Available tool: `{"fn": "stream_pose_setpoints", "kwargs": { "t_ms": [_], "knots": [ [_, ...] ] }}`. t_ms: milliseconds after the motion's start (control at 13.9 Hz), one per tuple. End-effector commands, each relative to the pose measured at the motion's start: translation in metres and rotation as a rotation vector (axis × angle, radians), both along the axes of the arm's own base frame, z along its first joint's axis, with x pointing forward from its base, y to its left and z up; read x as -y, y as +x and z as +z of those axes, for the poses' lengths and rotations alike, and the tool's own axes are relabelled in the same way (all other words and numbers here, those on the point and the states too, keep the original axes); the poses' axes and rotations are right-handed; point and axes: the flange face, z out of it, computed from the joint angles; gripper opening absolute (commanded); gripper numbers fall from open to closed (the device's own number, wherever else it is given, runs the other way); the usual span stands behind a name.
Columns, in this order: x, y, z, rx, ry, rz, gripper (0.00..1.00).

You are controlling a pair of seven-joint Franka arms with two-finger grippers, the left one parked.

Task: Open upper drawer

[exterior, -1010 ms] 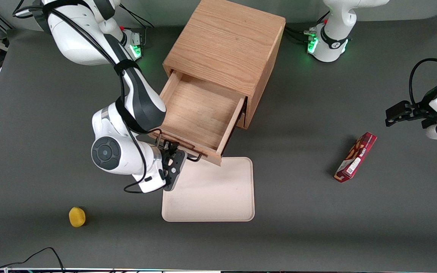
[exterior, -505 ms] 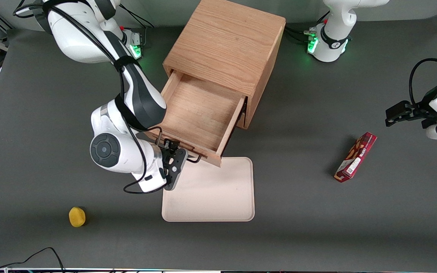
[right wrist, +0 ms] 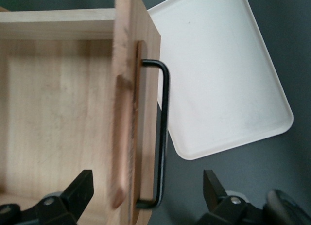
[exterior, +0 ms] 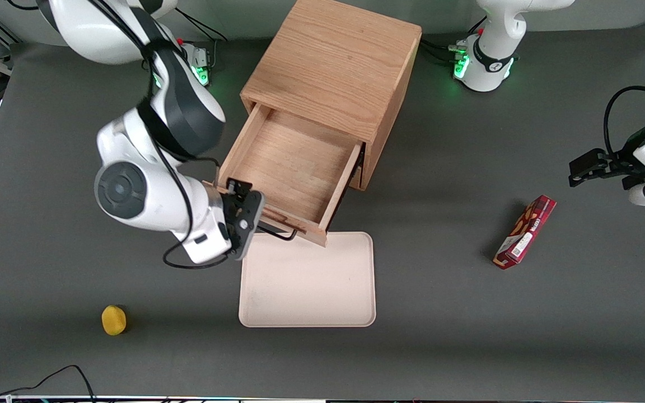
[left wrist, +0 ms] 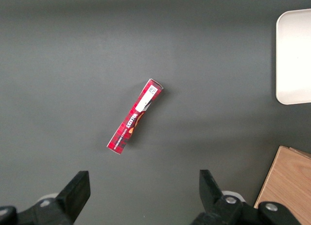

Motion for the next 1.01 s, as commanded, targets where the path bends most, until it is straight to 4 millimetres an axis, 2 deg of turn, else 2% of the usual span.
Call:
{"fn": "stream_pose_setpoints", "kwargs": {
  "t_ms": [0,216,289,433,577,722,794,938],
  "knots": [
    [0.037,-0.007,0.042,0.012,-0.025,-0.045,1.0],
    [0.086,-0.01,0.083,0.038,-0.048,-0.105,1.0],
    [0.102,-0.014,0.105,0.069,-0.05,-0.136,1.0],
    [0.139,-0.019,0.135,0.12,-0.085,-0.21,1.0],
    [0.148,-0.027,0.146,0.137,-0.188,-0.372,1.0],
    [0.148,-0.051,0.158,0.107,-0.201,-0.553,1.0],
    [0.157,-0.058,0.167,0.109,-0.199,-0.594,1.0],
    [0.183,-0.064,0.17,0.067,-0.219,-0.72,1.0]
  ]
}}
